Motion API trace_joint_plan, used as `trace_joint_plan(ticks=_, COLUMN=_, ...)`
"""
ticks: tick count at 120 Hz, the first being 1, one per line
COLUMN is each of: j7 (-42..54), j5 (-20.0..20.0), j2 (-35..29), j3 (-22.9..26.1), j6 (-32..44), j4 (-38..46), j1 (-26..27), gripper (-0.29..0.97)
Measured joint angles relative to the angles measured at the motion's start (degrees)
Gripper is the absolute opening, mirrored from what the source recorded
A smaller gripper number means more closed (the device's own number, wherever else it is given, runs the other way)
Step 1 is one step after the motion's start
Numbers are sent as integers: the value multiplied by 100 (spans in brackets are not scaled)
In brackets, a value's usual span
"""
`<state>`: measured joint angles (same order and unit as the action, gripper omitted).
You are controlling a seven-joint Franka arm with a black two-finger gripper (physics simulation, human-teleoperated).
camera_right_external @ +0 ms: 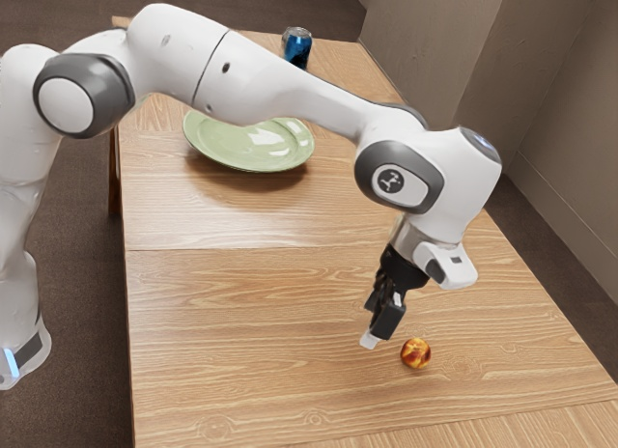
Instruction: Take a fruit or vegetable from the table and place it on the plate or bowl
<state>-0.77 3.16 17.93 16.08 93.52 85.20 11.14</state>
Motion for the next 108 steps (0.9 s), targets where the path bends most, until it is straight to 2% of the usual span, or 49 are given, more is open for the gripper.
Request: trace_joint_plan(ticks=108, j7=-563, j5=-136, j2=889, j3=-139, j6=798, j4=-563, j1=-47, gripper=66)
